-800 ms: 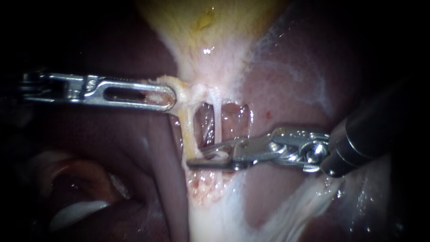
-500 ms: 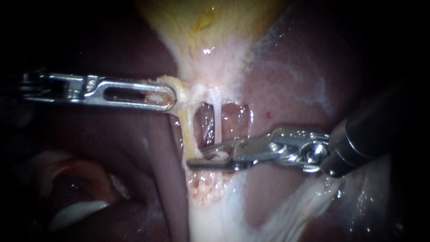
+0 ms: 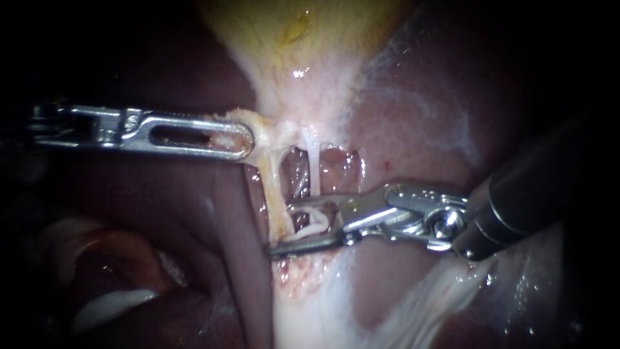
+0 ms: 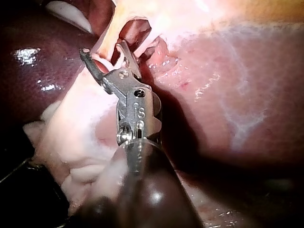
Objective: Clipping first clip left tube
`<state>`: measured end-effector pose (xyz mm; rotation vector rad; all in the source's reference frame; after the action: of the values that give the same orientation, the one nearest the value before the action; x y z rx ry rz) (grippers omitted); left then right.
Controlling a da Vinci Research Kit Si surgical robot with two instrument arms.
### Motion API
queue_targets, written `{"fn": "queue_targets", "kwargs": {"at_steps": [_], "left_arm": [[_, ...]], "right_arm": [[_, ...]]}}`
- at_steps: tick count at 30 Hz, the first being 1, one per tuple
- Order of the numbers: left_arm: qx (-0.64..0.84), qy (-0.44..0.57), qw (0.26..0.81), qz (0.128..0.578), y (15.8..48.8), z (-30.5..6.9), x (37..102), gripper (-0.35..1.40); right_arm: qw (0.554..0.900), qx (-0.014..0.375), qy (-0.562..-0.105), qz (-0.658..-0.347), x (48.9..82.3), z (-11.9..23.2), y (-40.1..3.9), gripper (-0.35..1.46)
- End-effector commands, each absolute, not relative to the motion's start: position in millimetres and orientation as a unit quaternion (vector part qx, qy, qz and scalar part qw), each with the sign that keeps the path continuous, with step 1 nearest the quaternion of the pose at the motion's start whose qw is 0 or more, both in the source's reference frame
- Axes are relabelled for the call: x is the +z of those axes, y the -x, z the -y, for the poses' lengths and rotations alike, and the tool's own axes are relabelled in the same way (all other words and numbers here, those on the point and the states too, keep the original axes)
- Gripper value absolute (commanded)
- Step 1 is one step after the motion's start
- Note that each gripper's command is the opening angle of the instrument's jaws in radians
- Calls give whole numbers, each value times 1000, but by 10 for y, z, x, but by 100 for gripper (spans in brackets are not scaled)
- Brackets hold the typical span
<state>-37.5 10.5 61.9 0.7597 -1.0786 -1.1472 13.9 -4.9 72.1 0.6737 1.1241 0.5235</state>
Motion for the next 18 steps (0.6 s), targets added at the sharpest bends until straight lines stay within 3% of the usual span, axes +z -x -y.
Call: {"fn": "queue_targets", "kwargs": {"at_steps": [1,9,18], "left_arm": [[-504,-333,642,473,375,-105,619,-35],[-504,-333,642,473,375,-105,619,-35],[-504,-333,642,473,375,-105,619,-35]], "right_arm": [[761,240,-310,-517,721,49,-139,50],[760,233,-315,-518,723,55,-140,50],[757,199,-337,-523,720,71,-151,50]]}}
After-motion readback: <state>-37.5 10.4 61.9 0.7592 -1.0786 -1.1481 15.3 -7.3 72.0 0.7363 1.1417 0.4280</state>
